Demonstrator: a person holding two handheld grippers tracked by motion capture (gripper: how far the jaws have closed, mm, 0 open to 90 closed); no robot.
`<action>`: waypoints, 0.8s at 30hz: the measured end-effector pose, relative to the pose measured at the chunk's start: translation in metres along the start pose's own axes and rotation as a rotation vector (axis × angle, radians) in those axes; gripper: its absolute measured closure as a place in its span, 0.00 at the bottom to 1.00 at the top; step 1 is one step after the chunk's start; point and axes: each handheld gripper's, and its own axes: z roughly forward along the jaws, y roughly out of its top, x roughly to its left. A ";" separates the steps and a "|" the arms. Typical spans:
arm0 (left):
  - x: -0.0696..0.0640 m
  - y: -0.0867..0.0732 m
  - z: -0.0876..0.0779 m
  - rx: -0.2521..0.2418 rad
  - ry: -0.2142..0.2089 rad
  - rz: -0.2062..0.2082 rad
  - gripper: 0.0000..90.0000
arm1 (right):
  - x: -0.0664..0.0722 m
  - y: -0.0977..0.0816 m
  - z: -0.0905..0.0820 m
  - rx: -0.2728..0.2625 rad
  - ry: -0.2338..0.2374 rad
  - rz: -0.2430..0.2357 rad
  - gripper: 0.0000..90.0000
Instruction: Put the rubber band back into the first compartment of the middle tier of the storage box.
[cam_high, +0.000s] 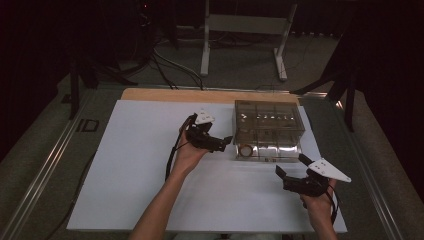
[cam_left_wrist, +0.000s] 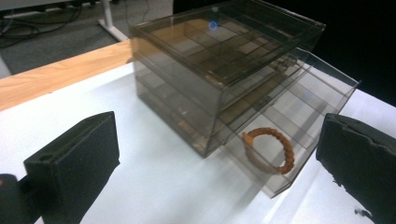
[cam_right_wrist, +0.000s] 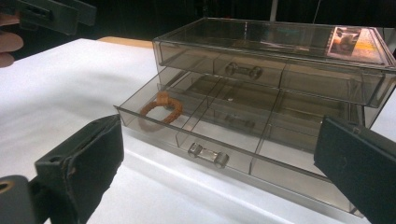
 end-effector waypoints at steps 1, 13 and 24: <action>0.002 -0.001 -0.002 -0.002 0.007 0.002 0.01 | 0.000 0.000 0.000 0.000 -0.001 0.001 0.02; 0.018 -0.012 -0.033 -0.027 0.065 0.003 0.01 | 0.000 -0.001 0.001 0.002 -0.003 0.004 0.02; 0.036 -0.027 -0.060 -0.046 0.103 -0.035 0.01 | 0.001 0.000 0.001 -0.002 -0.005 0.009 0.02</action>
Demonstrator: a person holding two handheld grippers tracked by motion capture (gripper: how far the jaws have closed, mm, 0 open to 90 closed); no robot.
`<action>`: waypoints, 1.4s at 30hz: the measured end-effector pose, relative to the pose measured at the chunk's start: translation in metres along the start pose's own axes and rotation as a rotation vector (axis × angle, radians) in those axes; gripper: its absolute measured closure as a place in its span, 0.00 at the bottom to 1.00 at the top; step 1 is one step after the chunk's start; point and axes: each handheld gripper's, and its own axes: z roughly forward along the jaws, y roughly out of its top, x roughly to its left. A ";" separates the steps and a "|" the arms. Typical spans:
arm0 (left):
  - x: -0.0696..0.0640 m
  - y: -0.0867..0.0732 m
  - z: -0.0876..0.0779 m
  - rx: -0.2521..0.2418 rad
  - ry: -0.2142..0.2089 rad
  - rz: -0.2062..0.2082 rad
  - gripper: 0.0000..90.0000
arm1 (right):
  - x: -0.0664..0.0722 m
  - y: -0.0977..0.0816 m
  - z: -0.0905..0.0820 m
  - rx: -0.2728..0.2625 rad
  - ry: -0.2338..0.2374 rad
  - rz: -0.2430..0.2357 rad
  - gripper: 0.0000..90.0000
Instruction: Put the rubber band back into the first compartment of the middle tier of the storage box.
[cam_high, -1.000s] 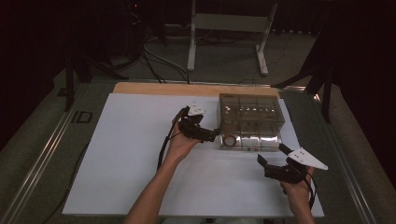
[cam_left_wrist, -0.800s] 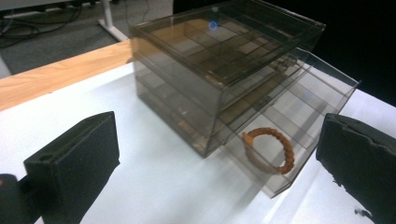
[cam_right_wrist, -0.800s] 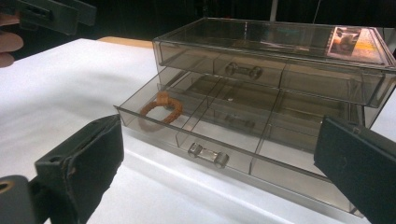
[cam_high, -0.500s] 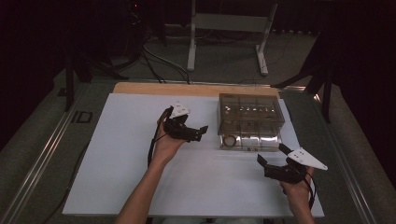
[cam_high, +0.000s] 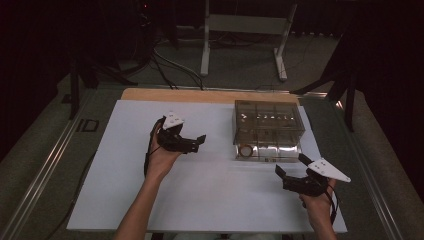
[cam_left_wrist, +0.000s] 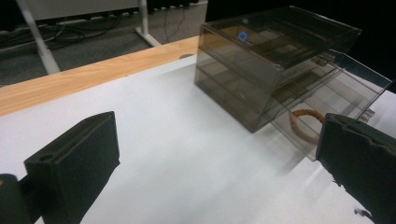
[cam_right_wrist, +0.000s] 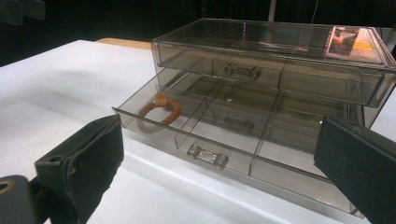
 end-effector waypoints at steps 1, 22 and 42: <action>0.002 -0.002 -0.003 -0.001 0.010 0.001 0.01 | 0.000 0.000 0.000 0.000 0.000 0.000 0.02; 0.024 -0.041 -0.055 -0.055 0.081 0.007 0.01 | 0.000 0.001 0.001 -0.003 -0.009 -0.003 0.02; 0.029 -0.068 -0.083 -0.084 0.165 0.024 0.01 | -0.002 0.003 0.003 0.015 -0.023 0.008 0.02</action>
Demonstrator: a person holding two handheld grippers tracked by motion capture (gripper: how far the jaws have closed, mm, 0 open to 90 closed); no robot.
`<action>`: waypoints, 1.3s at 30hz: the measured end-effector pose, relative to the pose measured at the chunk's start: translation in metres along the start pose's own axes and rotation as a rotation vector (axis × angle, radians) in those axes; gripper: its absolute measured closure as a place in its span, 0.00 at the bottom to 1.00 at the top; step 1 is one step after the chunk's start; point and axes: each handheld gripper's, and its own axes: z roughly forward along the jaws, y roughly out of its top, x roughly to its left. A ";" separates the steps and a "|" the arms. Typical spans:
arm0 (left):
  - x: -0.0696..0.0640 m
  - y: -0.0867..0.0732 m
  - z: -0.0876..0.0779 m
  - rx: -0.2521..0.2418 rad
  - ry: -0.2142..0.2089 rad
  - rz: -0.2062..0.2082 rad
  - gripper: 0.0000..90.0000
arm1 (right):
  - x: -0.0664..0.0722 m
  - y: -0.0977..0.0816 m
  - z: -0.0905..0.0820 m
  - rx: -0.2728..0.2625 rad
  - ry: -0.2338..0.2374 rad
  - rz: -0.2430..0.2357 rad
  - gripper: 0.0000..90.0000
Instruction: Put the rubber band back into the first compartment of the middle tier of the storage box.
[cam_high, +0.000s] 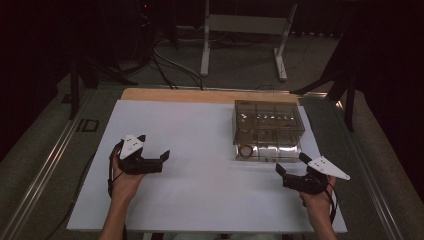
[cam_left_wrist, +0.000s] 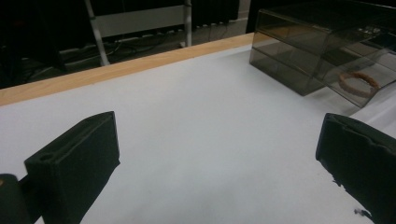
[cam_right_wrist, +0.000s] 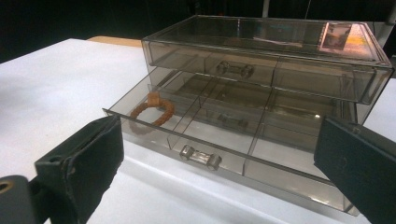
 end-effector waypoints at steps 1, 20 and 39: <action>0.001 -0.001 -0.001 0.000 0.000 -0.001 0.01 | 0.000 0.000 0.000 -0.001 0.001 -0.002 0.02; 0.005 -0.007 -0.004 0.005 0.019 -0.010 0.01 | -0.005 0.000 0.004 0.049 -0.026 0.022 0.02; 0.007 -0.007 -0.007 -0.021 0.038 -0.025 0.01 | -0.008 -0.001 0.012 0.116 -0.060 0.053 0.02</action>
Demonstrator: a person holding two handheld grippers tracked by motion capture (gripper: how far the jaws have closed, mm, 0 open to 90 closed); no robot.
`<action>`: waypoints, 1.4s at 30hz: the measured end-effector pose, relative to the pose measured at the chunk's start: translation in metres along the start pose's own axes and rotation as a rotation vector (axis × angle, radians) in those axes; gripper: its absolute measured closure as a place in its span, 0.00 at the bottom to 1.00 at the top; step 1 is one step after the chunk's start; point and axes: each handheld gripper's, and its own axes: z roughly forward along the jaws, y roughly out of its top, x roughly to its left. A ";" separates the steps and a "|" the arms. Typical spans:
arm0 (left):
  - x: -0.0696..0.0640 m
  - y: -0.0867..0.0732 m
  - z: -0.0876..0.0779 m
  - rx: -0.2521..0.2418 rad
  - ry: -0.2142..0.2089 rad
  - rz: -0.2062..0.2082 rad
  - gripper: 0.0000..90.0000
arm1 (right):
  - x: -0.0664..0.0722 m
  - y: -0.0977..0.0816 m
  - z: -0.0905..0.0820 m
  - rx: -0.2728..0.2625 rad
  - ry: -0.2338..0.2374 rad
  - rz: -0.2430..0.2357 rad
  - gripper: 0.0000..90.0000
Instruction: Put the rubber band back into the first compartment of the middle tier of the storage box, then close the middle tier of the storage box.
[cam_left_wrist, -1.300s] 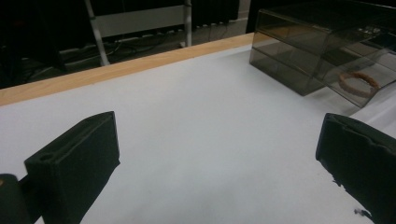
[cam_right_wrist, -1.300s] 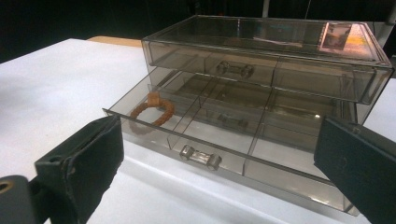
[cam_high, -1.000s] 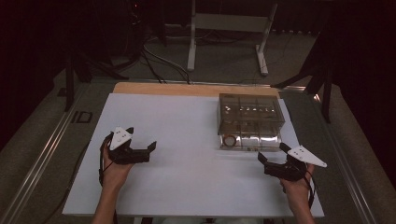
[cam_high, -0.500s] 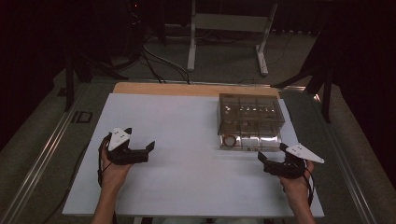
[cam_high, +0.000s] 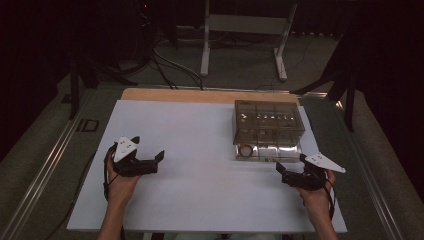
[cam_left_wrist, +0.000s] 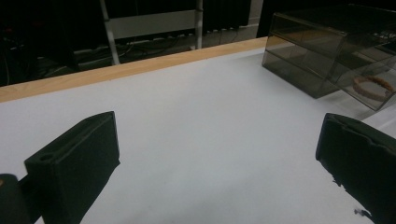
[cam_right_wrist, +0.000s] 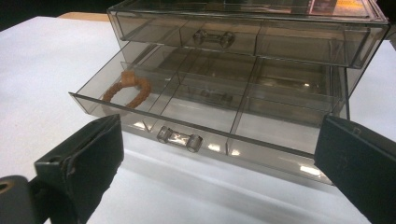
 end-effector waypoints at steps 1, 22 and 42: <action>0.000 0.000 0.000 0.000 0.000 -0.001 0.01 | 0.000 0.000 0.000 0.001 -0.001 -0.001 0.02; -0.001 -0.001 0.002 0.005 0.003 0.001 0.01 | 0.003 0.003 -0.005 -0.009 -0.036 0.002 0.59; 0.000 -0.003 0.000 0.007 0.014 -0.003 0.01 | 0.007 -0.001 0.010 0.070 -0.063 0.000 1.00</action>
